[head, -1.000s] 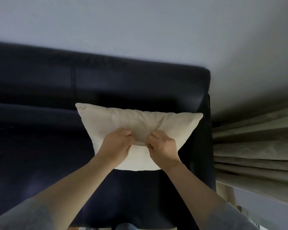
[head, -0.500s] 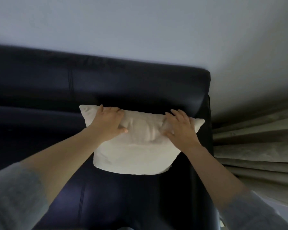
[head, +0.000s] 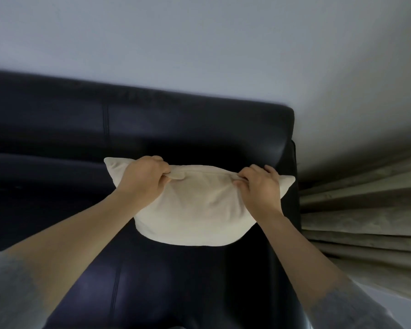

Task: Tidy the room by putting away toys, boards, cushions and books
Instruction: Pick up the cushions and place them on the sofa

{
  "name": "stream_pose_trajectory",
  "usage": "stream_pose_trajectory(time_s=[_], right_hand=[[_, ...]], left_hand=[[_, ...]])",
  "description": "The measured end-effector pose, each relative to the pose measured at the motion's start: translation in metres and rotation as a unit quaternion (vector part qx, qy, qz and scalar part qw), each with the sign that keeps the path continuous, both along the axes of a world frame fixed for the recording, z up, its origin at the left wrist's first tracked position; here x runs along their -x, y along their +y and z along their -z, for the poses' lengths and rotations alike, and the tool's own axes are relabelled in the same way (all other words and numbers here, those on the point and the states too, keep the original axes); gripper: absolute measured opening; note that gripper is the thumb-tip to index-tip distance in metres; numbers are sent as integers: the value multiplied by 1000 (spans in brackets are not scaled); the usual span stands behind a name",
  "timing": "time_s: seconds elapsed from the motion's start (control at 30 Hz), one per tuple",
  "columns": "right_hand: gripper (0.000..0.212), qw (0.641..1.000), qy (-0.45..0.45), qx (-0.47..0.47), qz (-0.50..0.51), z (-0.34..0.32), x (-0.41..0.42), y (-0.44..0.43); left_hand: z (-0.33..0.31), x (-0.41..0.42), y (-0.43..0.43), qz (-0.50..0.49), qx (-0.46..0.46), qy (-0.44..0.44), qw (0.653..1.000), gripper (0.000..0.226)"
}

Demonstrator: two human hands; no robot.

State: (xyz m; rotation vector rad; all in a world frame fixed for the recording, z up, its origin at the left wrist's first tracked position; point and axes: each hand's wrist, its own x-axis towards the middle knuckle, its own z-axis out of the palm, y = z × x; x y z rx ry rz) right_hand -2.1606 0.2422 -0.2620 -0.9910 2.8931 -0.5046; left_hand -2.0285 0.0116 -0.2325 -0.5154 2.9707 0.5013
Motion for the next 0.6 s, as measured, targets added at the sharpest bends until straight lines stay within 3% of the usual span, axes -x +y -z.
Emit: stream_pose_trajectory(time_s=[0.1, 0.3, 0.47, 0.6], right_hand=[[13, 1000, 19, 0, -6, -4, -3, -2], [24, 984, -98, -142, 46, 3, -13, -2], [39, 993, -97, -41, 49, -12, -47, -5], [38, 990, -143, 8, -18, -37, -97, -27]], left_hand=[[-4, -10, 1, -16, -4, 1, 1000, 18], [3, -11, 17, -38, 0, -15, 999, 24], [-8, -37, 30, -60, -36, 51, 996, 16], [-20, -85, 35, -130, -61, 60, 988, 26]])
